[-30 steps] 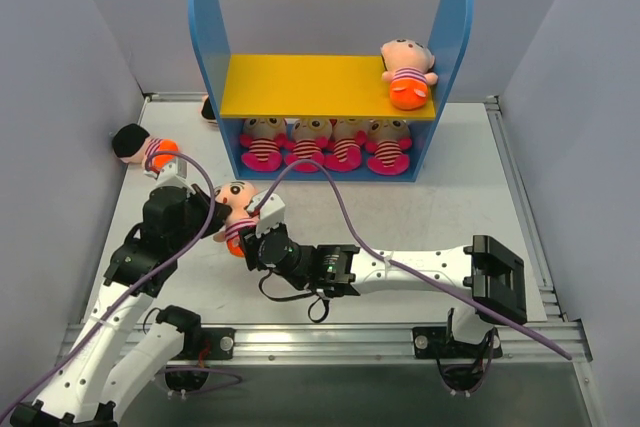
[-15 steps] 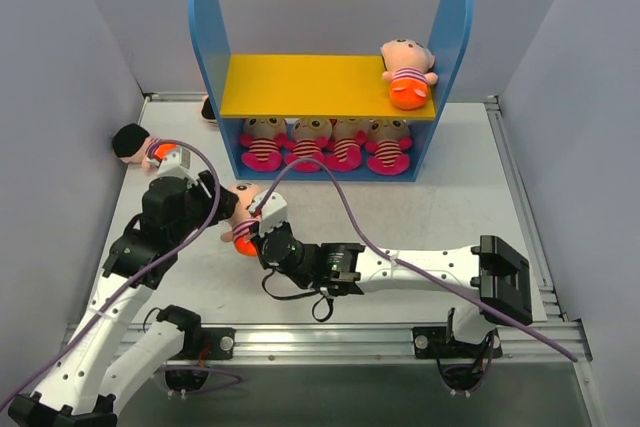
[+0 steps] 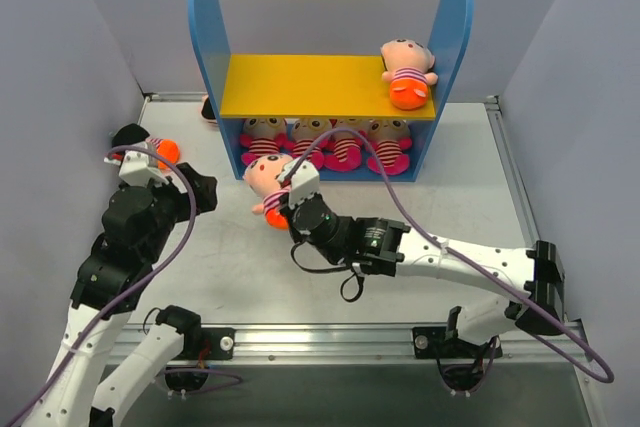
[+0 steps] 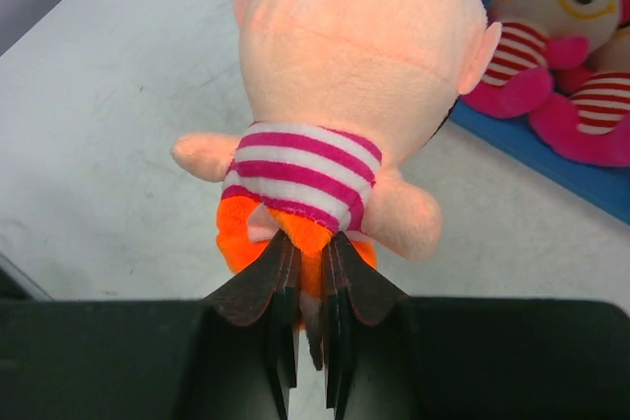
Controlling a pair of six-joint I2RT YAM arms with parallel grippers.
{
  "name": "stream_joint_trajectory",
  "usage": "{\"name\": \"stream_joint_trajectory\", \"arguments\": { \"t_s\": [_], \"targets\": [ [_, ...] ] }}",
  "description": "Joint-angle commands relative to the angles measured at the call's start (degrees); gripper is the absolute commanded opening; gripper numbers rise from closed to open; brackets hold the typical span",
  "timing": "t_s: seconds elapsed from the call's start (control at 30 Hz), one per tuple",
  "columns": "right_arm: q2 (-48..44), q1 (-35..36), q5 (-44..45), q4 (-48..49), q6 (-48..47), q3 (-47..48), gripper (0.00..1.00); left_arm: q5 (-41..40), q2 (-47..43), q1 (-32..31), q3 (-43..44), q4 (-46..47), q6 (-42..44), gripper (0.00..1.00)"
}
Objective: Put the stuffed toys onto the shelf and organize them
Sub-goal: Place the stuffed toy onto shelf
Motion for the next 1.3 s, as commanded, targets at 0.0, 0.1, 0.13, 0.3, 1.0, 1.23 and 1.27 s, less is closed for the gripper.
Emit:
{"name": "stream_joint_trajectory", "arguments": {
  "t_s": [0.0, 0.1, 0.13, 0.3, 1.0, 1.23, 1.27],
  "targets": [
    [-4.8, -5.3, 0.0, -3.2, -2.8, 4.9, 0.00, -5.5, -2.8, 0.3, -1.6, -2.7, 4.1, 0.96],
    [-6.6, -8.5, -1.7, -4.2, -5.4, 7.1, 0.00, -5.4, -7.0, 0.4, -5.7, -2.7, 4.8, 0.96],
    [-6.9, -10.8, -2.1, -5.6, -6.2, 9.5, 0.00, -5.7, -9.3, 0.4, -6.8, -2.8, 5.0, 0.96],
    [-5.9, -19.8, -6.9, -9.4, -10.0, 17.0, 0.00, -6.2, -15.1, 0.4, -12.5, -3.0, 6.5, 0.97],
    [11.5, -39.4, -17.3, -13.2, -17.9, 37.8, 0.00, 0.5, -13.0, 2.1, -14.8, 1.5, 9.6, 0.95],
    [15.1, -40.6, -16.7, -13.8, -18.0, 41.1, 0.00, 1.0, -13.0, 2.1, -14.8, 1.6, 9.7, 0.95],
    [15.2, -40.7, -16.4, -13.9, -18.0, 41.3, 0.00, 0.9, -13.0, 2.1, -14.8, 1.6, 9.7, 0.95]
  ]
}}
